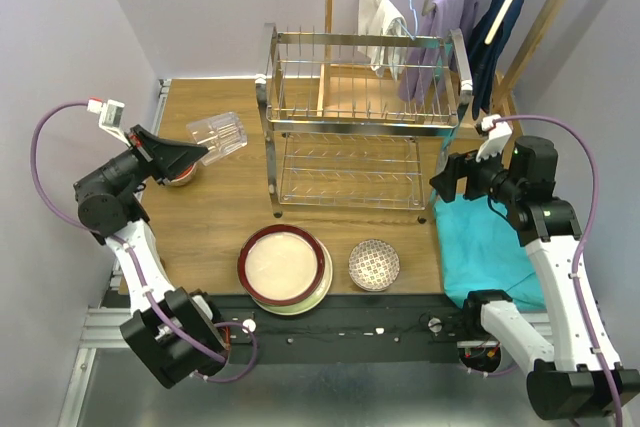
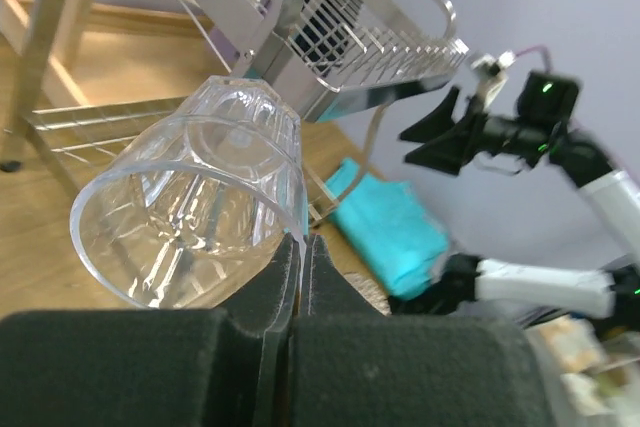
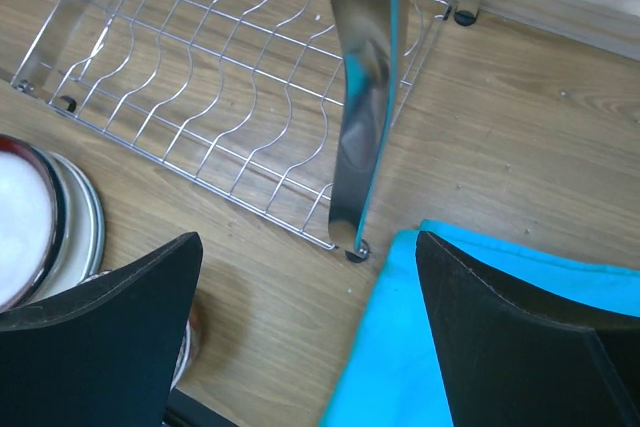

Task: Load the mixed dishes into the dish rack
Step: Pass the cup from the left arm to the right

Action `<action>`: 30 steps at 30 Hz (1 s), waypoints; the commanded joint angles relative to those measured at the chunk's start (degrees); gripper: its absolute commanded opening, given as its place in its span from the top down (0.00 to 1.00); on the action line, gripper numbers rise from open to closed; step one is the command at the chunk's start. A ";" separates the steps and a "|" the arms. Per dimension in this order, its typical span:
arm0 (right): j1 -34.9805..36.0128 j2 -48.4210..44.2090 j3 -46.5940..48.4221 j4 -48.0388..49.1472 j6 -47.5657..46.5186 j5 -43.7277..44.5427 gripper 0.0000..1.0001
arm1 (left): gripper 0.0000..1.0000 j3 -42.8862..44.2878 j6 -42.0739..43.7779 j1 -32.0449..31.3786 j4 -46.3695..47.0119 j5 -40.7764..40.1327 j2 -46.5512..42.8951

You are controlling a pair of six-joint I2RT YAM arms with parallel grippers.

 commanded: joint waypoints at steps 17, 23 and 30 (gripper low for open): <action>-11.82 -6.06 -7.43 -0.38 -7.70 -0.38 0.05 | 1.00 38.82 -13.85 -20.35 21.67 9.40 16.41; -12.17 -5.00 -6.90 -1.00 -8.66 -0.73 0.05 | 1.00 48.44 -13.86 -20.17 21.59 0.03 14.57; -14.10 -5.80 -8.84 0.85 -6.64 -0.91 0.05 | 1.00 39.71 15.79 -18.59 -18.76 -22.62 10.61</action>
